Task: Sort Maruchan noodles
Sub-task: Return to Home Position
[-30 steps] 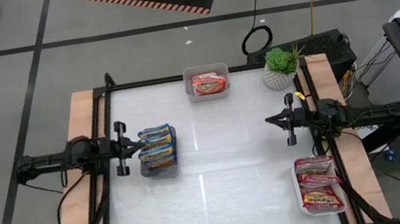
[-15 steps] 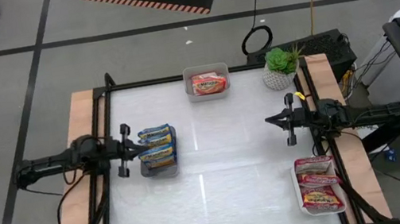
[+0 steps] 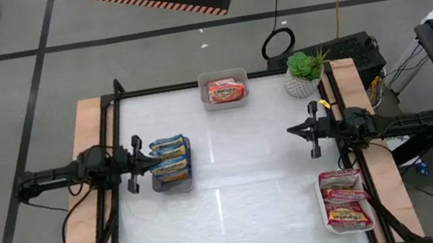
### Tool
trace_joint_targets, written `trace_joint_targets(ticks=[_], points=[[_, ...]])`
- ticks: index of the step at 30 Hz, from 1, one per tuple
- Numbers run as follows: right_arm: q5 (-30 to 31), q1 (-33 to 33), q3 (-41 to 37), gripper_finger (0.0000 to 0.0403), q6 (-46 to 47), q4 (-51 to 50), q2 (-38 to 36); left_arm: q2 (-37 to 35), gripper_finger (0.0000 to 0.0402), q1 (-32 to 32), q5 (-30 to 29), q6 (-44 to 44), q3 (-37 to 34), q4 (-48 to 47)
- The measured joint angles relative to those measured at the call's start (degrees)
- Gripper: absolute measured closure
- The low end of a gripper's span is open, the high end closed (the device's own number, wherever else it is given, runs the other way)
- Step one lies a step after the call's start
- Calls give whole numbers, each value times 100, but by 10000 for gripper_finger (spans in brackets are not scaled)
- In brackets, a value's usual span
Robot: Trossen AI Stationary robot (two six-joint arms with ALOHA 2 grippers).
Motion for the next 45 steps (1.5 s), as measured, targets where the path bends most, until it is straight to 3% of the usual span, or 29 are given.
trace_joint_targets(ticks=[10, 45], points=[[0, -1, -1, 403, 0, 2, -1, 48, 394, -214, -671, 207, 0, -108], [0, 0, 1, 403, 0, 2, 0, 48, 385, -215, -682, 174, 0, -95]])
